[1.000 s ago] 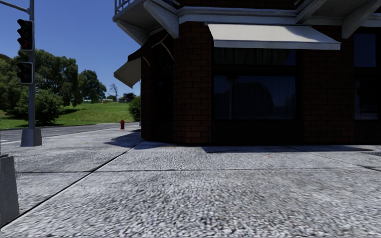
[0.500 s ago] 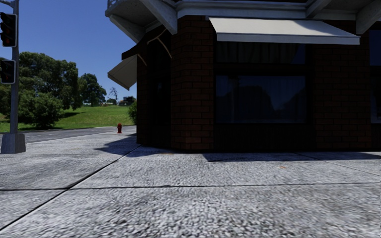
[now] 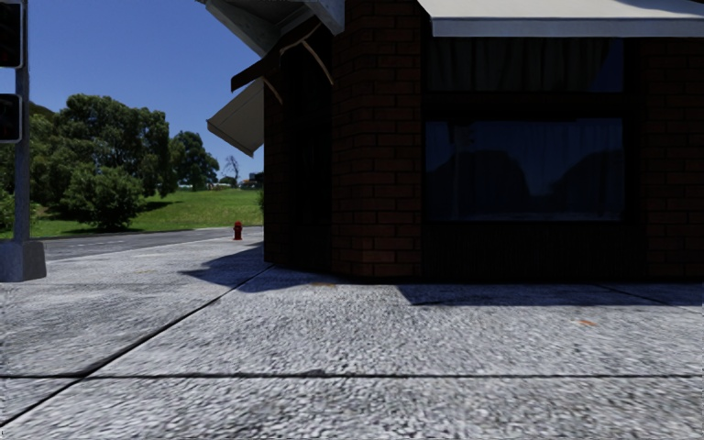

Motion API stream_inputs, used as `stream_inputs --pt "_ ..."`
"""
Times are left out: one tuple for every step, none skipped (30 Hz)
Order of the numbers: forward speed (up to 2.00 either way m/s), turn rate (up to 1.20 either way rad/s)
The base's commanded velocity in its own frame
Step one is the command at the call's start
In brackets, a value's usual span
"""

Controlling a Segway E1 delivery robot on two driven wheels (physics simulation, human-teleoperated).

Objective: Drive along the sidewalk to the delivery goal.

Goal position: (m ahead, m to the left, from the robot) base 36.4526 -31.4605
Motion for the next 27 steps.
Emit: stream_inputs --pt "1.18 0.88" --pt "1.18 0.88" --pt "1.18 0.88" --pt "1.18 0.88" --pt "1.18 0.88" --pt "1.18 0.88" --pt "1.18 0.88" --pt "1.18 0.88" --pt "1.18 0.88" --pt "1.18 0.88" --pt "1.18 0.88" --pt "1.18 0.87" --pt "1.18 0.77" --pt "1.18 0.61" --pt "1.18 0.45" --pt "1.18 0.29" --pt "1.18 0.00" --pt "1.18 0.00" --pt "1.18 0.00" --pt "1.19 0.00" --pt "1.19 0.00" --pt "1.19 0.00" --pt "1.19 0.00" --pt "1.19 0.00" --pt "1.19 0.00" --pt "1.20 0.00" --pt "1.20 0.00"
